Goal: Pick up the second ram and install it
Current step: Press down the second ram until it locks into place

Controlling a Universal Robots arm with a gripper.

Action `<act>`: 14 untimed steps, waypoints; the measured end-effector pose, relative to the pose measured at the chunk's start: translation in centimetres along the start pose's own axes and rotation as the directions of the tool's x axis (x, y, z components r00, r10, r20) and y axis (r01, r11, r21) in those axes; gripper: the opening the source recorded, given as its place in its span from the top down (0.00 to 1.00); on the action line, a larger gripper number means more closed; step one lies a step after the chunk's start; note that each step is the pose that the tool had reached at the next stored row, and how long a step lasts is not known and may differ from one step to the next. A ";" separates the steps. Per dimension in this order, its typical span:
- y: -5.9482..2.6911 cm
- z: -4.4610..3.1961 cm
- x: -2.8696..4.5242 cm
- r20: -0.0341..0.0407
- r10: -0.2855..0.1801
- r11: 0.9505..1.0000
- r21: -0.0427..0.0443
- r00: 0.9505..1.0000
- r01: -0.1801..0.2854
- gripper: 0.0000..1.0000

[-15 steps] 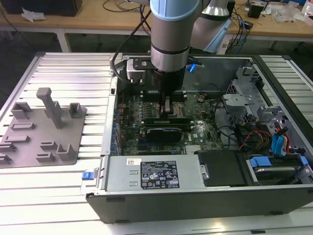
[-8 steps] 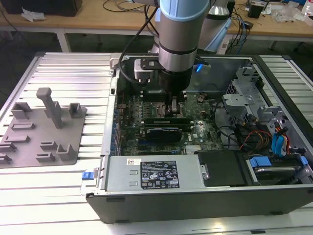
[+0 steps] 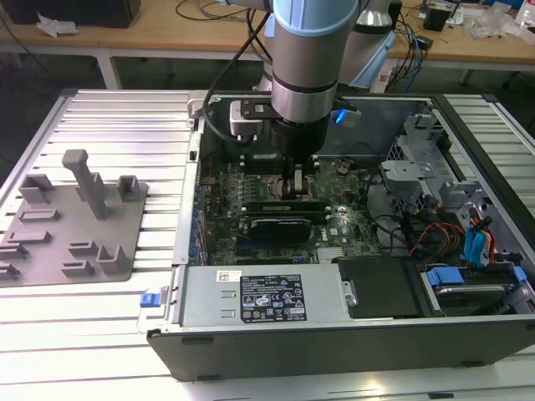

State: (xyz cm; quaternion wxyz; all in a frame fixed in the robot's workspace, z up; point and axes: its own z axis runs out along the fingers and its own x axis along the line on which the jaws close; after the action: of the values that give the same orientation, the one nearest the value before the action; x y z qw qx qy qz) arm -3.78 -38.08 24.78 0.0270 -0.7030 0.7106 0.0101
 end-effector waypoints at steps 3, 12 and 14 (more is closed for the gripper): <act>-0.02 0.00 0.00 0.000 0.000 1.000 0.000 1.000 0.000 0.92; -3.23 0.13 -0.03 0.000 0.000 1.000 0.000 1.000 0.000 0.92; -4.82 0.24 -0.04 0.000 0.000 1.000 0.000 1.000 0.000 0.92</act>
State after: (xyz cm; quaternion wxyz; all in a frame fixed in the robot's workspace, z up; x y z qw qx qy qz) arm 1.04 -38.07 24.66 0.0270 -0.7030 0.7106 0.0101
